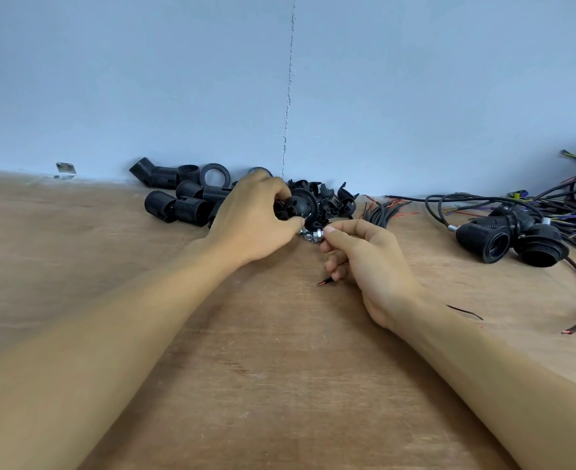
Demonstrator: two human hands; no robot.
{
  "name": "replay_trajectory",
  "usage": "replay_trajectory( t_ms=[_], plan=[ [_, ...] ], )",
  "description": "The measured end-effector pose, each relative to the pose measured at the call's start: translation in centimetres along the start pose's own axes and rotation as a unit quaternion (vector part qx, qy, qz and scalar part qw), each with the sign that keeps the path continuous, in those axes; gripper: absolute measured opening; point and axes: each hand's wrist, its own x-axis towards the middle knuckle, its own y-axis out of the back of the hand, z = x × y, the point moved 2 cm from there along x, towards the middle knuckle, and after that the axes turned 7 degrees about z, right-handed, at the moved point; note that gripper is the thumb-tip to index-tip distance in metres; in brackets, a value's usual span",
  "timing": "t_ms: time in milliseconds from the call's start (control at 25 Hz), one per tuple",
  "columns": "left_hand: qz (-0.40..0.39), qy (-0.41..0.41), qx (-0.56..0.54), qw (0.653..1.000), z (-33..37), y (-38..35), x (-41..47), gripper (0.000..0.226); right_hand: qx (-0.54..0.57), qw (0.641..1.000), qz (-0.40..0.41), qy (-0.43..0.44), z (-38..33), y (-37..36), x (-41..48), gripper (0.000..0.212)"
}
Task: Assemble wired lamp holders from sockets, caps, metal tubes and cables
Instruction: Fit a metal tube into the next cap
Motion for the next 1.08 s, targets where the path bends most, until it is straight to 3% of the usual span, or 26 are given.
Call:
replay_trajectory(
  t_ms=[160,280,520,600,720,800,840,960,1080],
  plan=[
    [0.010,0.159,-0.110,0.981,-0.1,1.0,0.3,0.032,0.005,1.000,-0.001,-0.006,0.0,0.0,0.1,0.005],
    [-0.039,0.159,-0.060,0.985,0.0,1.1,0.5,0.035,0.004,1.000,-0.002,-0.006,0.1,-0.1,0.1,0.005],
    [-0.010,0.200,-0.090,0.976,-0.2,1.4,0.0,0.043,0.011,1.000,-0.004,-0.010,0.1,-0.1,0.3,0.004],
    [-0.041,0.249,-0.186,0.949,0.2,1.6,-0.6,0.038,0.019,1.000,-0.007,-0.011,0.2,0.0,0.3,0.004],
    [-0.090,0.312,-0.346,0.880,0.6,1.6,-2.5,0.012,0.032,0.999,-0.009,-0.012,0.1,0.1,0.2,0.007],
    [-0.105,0.353,-0.425,0.827,0.8,1.9,-4.0,0.011,0.034,0.999,-0.007,-0.012,0.0,0.0,0.2,0.008],
    [-0.113,0.355,-0.438,0.818,0.8,2.1,-4.6,0.014,0.034,0.999,-0.007,-0.012,0.0,0.0,0.2,0.008],
    [-0.120,0.286,-0.389,0.868,0.4,2.5,-6.0,0.040,0.031,0.999,-0.019,-0.003,-0.1,0.1,0.1,0.007],
    [-0.086,0.206,-0.278,0.934,0.0,2.8,-7.0,0.045,0.009,0.998,-0.052,0.030,-0.4,0.0,-0.4,0.005]
  ],
)
